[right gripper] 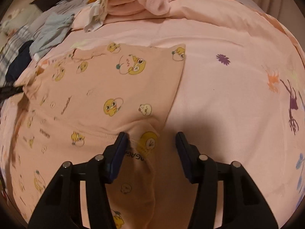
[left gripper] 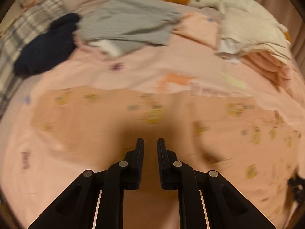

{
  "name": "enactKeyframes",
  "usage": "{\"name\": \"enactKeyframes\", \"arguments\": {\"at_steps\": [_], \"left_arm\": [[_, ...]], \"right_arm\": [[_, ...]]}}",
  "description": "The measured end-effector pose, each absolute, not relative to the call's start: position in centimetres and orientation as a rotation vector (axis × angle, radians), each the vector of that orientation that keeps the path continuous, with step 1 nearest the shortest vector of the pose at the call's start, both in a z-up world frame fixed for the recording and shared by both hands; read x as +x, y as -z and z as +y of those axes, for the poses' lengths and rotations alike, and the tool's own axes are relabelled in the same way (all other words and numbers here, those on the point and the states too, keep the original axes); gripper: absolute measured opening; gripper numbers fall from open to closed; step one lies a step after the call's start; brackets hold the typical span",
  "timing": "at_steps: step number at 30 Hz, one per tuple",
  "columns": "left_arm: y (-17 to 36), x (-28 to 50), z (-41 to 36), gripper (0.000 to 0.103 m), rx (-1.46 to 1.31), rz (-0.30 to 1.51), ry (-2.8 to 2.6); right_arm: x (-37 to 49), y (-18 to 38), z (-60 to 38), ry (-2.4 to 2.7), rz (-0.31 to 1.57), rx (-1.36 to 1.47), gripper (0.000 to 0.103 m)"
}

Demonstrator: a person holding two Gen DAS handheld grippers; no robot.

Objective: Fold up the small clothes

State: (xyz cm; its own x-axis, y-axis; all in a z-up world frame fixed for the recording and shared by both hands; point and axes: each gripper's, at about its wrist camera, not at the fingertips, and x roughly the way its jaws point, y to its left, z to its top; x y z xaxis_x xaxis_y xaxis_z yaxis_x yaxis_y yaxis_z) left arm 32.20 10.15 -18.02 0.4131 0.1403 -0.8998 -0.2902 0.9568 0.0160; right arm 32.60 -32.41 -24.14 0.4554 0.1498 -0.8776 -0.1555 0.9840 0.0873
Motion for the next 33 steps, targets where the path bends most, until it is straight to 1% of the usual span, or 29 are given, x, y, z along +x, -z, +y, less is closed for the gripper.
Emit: {"name": "enactKeyframes", "arguments": {"at_steps": [2, 6, 9, 11, 12, 13, 15, 18, 20, 23, 24, 25, 26, 27, 28, 29, 30, 31, 32, 33], "left_arm": [[18.4, 31.3, 13.4, 0.012, -0.177, 1.139, -0.316], [19.2, 27.7, 21.0, 0.013, -0.368, 1.163, -0.407], [19.9, 25.5, 25.8, 0.013, -0.601, 1.098, -0.4], [20.8, 24.4, 28.9, 0.022, -0.783, 1.009, -0.391], [21.4, 24.1, 30.0, 0.029, -0.863, 0.962, -0.398], [22.0, 23.9, 31.1, 0.032, -0.946, 0.906, -0.393], [22.7, 24.3, 32.0, 0.033, -1.031, 0.821, -0.368], [23.4, 24.9, 32.9, 0.036, -1.096, 0.722, -0.336], [24.0, 25.5, 33.5, 0.036, -1.149, 0.686, -0.332], [23.6, 26.8, 33.8, 0.036, -1.106, 0.695, -0.338], [23.3, 27.2, 33.6, 0.033, -1.065, 0.722, -0.368], [22.9, 27.8, 33.1, 0.018, -1.0, 0.76, -0.414], [22.5, 28.2, 33.0, 0.01, -0.93, 0.802, -0.47], [21.8, 28.5, 32.2, 0.007, -0.827, 0.847, -0.527], [20.9, 28.9, 31.0, 0.003, -0.726, 0.863, -0.558], [19.2, 29.4, 28.8, 0.002, -0.576, 0.864, -0.583], [18.1, 29.7, 27.3, 0.002, -0.49, 0.852, -0.581], [16.7, 30.1, 25.3, 0.002, -0.401, 0.831, -0.561], [14.8, 30.6, 22.2, 0.002, -0.311, 0.804, -0.508], [13.5, 30.8, 19.9, 0.002, -0.278, 0.786, -0.454]], "right_arm": [[32.6, 23.9, -32.7, -0.142, 1.082, -0.012, 0.043], [33.0, 23.7, -34.3, -0.093, 1.121, 0.108, 0.042], [32.8, 23.4, -35.3, -0.073, 1.138, 0.178, 0.048], [32.9, 23.5, -35.3, -0.06, 1.136, 0.19, 0.053], [32.9, 23.7, -35.3, -0.052, 1.136, 0.199, 0.054], [33.0, 23.9, -35.3, -0.045, 1.136, 0.209, 0.055], [33.2, 23.8, -34.8, -0.032, 1.131, 0.201, 0.057], [33.3, 24.0, -33.9, -0.013, 1.112, 0.131, 0.064], [33.5, 24.3, -33.2, 0.001, 1.094, 0.078, 0.072], [33.8, 24.5, -32.7, 0.02, 1.075, 0.032, 0.076], [33.8, 24.5, -32.8, 0.021, 1.073, 0.029, 0.076], [34.0, 24.5, -32.9, 0.019, 1.073, 0.032, 0.076], [34.1, 24.4, -33.2, 0.015, 1.075, 0.046, 0.075], [34.0, 24.3, -33.5, 0.013, 1.075, 0.071, 0.074], [33.9, 24.1, -33.8, 0.017, 1.074, 0.093, 0.069], [33.7, 23.8, -34.3, 0.024, 1.078, 0.133, 0.062], [33.6, 23.5, -34.6, 0.021, 1.08, 0.165, 0.058], [33.4, 23.1, -35.0, 0.012, 1.079, 0.206, 0.05], [33.0, 22.5, -35.6, 0.003, 1.067, 0.272, 0.046], [32.8, 22.0, -35.8, -0.008, 1.048, 0.308, 0.048]]}}
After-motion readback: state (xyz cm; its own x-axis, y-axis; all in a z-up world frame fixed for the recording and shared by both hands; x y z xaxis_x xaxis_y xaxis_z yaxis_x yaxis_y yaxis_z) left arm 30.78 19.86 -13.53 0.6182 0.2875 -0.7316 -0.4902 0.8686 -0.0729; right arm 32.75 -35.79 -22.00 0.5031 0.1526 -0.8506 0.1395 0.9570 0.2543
